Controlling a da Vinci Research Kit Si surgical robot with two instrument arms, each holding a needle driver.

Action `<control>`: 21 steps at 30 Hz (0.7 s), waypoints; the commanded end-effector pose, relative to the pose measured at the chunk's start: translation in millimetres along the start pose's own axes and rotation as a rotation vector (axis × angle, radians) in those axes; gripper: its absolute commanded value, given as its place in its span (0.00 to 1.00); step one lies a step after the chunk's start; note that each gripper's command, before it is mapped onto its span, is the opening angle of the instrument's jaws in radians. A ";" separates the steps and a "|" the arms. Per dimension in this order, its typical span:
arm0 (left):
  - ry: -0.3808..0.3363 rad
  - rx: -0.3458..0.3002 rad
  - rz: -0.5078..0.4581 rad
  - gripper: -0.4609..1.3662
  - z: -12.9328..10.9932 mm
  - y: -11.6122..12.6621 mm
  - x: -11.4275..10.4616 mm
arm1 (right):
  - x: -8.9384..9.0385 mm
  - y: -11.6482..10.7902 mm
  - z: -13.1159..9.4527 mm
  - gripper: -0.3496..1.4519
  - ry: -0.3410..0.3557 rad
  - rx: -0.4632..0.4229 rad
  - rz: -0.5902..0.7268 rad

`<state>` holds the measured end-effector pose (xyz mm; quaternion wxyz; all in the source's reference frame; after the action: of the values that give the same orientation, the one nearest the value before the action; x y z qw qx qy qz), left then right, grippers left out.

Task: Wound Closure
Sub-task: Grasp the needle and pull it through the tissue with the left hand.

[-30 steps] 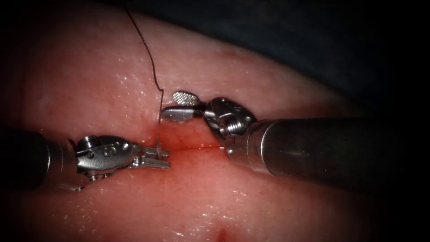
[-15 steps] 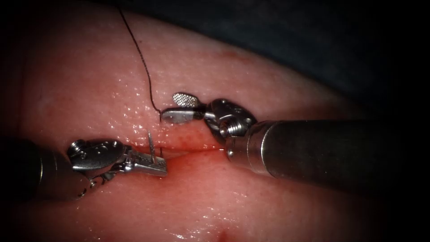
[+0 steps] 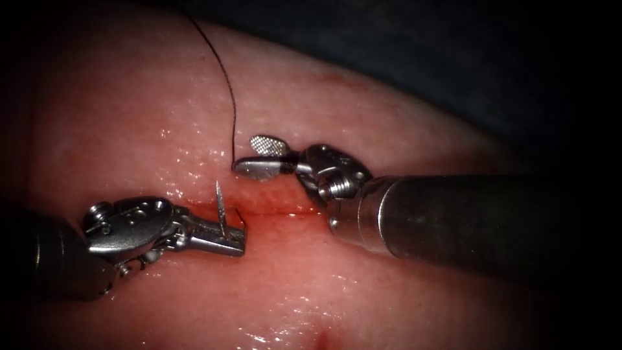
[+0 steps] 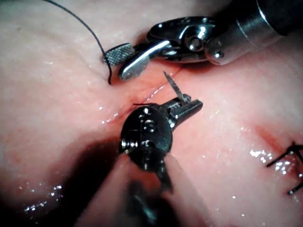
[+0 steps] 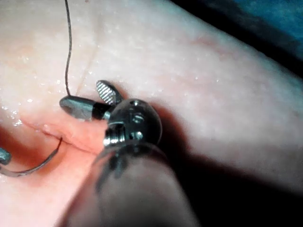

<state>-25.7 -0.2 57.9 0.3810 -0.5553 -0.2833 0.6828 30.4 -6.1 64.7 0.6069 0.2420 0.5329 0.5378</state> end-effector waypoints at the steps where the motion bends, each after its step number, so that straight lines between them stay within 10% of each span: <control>1: -0.002 0.007 0.044 0.06 -0.2 0.3 0.3 | 0.0 0.0 0.0 0.63 -0.003 0.001 -0.011; 21: 0.072 0.337 0.739 0.06 -3.7 5.1 8.4 | 0.3 0.7 -1.3 0.46 -0.095 -0.035 -0.276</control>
<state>-24.0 4.0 48.1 0.2021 -0.5741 0.0735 0.7900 28.8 -6.0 64.8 0.7037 0.1809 0.5224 0.4464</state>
